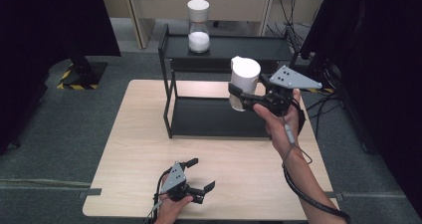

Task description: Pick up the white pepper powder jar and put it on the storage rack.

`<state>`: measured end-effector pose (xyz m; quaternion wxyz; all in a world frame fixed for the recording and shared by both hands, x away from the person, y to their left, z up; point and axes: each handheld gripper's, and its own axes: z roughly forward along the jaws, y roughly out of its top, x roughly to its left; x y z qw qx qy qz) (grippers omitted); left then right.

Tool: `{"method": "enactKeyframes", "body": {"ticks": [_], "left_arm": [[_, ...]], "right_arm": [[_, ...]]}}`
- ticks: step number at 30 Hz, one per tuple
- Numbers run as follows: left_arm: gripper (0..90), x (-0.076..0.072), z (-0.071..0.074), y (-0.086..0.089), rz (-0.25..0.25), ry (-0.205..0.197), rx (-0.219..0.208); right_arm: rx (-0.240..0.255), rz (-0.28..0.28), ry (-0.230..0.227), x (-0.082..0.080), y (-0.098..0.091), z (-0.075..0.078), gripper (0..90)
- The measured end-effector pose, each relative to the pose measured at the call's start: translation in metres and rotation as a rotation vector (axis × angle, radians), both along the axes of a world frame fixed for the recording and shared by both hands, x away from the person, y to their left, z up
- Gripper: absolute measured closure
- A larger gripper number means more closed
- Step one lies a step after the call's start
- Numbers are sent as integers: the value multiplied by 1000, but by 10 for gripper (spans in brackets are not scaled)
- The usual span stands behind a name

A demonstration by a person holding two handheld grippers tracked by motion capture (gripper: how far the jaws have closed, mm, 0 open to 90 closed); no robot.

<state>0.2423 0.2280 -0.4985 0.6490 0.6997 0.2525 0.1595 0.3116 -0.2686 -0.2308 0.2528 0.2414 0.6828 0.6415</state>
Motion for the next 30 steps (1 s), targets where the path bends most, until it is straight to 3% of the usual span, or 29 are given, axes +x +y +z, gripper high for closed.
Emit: {"method": "enactKeyframes", "body": {"ticks": [5,16,30], "left_arm": [[4,0,0,0,0,0,-1],[4,0,0,0,-3,2,0],[4,0,0,0,-9,-1,-3]], "right_arm": [[-8,-16,-11,6,5,13,309],[8,-33,13,25,10,33,309],[8,-96,9,49,29,56,309]]}}
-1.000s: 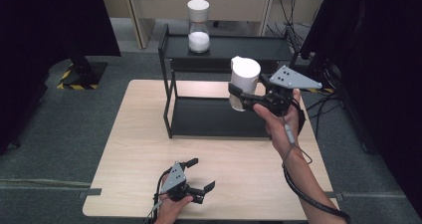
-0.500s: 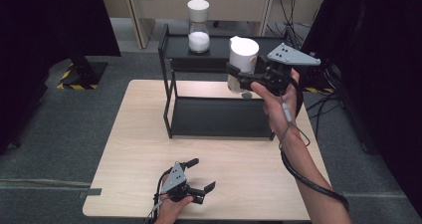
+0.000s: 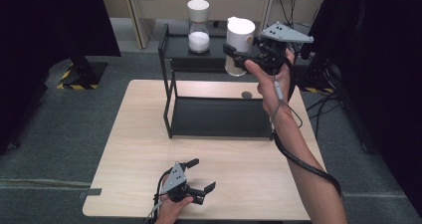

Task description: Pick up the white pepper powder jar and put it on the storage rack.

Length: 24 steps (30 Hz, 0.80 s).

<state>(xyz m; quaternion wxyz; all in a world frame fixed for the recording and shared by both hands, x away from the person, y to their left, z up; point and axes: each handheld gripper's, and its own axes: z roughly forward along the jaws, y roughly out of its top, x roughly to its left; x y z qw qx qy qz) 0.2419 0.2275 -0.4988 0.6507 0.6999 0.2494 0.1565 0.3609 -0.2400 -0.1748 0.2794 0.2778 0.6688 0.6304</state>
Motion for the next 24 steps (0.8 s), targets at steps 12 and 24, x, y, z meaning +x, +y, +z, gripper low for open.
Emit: {"method": "enactKeyframes", "body": {"ticks": [12,24], "left_arm": [[5,-1,1,-1,-4,-14,9],[5,-1,1,-2,-12,-18,13]], "right_arm": [[-1,-96,12,31,18,15,309],[-12,-194,37,57,27,17,309]]}}
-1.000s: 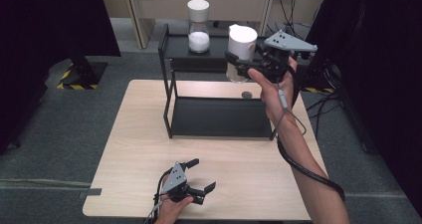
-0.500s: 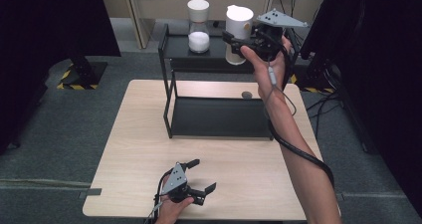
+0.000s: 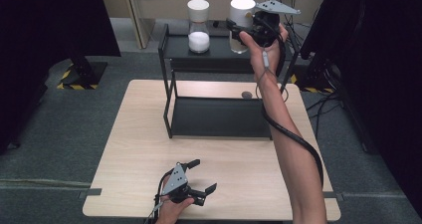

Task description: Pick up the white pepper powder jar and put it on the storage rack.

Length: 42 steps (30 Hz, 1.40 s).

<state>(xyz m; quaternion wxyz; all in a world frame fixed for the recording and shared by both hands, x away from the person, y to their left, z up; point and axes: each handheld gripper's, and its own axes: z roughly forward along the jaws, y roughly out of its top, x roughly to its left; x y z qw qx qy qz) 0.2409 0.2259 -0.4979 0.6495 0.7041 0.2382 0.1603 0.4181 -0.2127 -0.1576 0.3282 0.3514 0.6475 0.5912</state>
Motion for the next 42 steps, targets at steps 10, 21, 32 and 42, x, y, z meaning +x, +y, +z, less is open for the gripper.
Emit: {"method": "enactKeyframes", "body": {"ticks": [10,21,32,42], "left_arm": [[5,-2,0,-1,-5,-7,-1],[6,-3,0,-2,-13,-11,0],[6,-3,0,-2,-15,-10,4],[6,-3,0,-3,-20,-11,7]], "right_arm": [[26,-17,24,18,14,-9,309],[30,-36,37,35,26,-19,309],[25,-62,39,40,28,-26,308],[16,-63,28,37,27,-27,265]]}}
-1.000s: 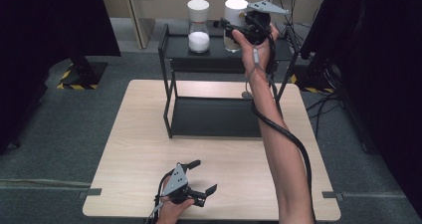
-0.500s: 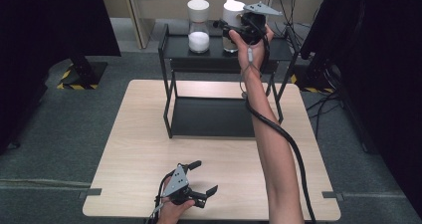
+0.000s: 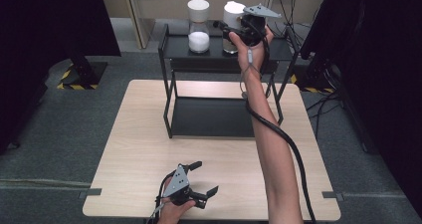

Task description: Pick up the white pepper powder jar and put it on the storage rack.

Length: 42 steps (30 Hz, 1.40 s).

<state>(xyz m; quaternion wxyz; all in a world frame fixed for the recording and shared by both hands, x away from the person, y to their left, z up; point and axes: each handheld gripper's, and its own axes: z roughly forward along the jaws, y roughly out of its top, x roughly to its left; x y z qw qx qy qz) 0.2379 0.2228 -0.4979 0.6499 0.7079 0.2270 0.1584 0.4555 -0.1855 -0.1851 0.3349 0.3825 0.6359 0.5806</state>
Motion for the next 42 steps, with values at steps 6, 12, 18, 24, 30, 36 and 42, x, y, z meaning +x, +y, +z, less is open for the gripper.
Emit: {"method": "enactKeyframes", "body": {"ticks": [6,12,18,24,30,36,42], "left_arm": [[6,0,0,0,-2,-1,3],[6,0,0,0,-8,0,3],[6,-1,0,-1,-10,-2,6],[7,-1,0,-1,-11,-3,6],[7,0,0,-1,-8,0,10],[7,0,0,-1,-7,0,12],[7,0,0,-1,-6,1,14]], "right_arm": [[6,-4,5,-5,1,-1,93],[14,-9,-2,-13,-2,-3,25],[18,25,-14,-22,-8,-4,10],[19,58,-25,-35,-17,-6,6],[28,129,-34,-47,-34,-14,5],[34,184,-52,-65,-49,-25,4],[0,207,-68,-83,-57,-35,4]]}}
